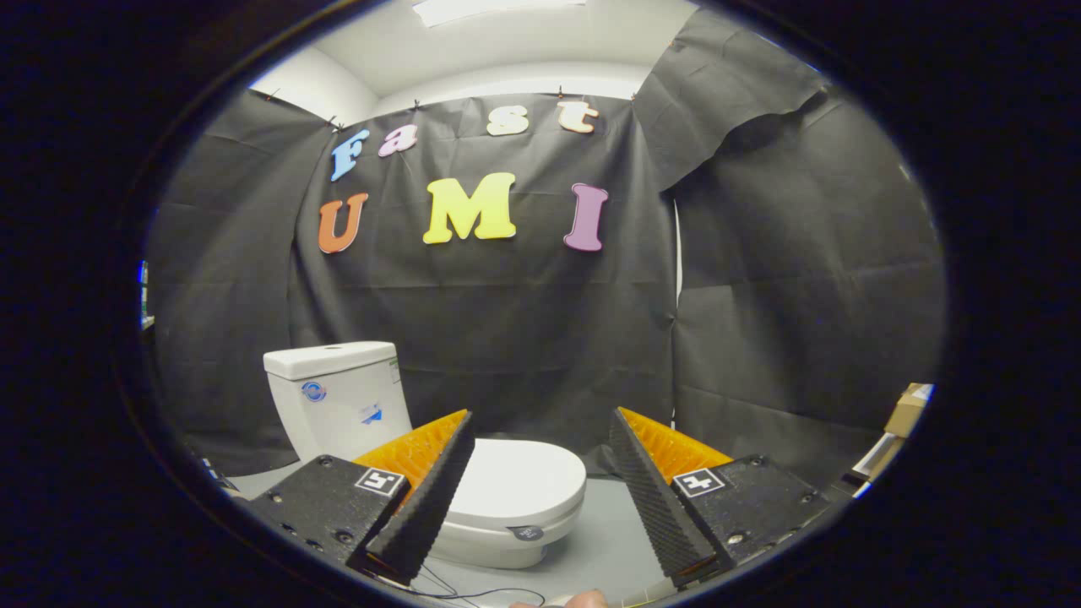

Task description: Open the toilet lid.

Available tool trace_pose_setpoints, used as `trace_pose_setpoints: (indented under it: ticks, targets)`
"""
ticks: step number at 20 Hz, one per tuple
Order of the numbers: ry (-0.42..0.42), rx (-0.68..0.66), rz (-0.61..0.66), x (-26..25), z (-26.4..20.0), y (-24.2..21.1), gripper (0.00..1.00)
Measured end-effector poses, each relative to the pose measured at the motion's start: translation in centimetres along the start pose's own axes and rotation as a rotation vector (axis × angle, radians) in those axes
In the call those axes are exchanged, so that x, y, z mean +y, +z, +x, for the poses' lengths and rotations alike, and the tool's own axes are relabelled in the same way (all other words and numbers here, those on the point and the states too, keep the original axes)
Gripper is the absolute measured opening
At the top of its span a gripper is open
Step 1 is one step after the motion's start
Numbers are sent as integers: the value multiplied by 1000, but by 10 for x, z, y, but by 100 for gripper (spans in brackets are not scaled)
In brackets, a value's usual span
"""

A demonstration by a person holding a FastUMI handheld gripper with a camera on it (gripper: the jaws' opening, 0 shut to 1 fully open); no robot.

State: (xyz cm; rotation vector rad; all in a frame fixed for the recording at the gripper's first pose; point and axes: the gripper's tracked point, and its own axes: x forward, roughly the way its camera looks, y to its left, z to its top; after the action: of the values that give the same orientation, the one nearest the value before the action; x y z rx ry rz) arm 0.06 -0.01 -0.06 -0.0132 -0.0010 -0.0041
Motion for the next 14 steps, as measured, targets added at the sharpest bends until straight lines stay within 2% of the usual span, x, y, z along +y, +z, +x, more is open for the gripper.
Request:
trace_pose_setpoints:
  ticks: [14]
  targets:
    - [1,6,-22,7,0,-4,100]
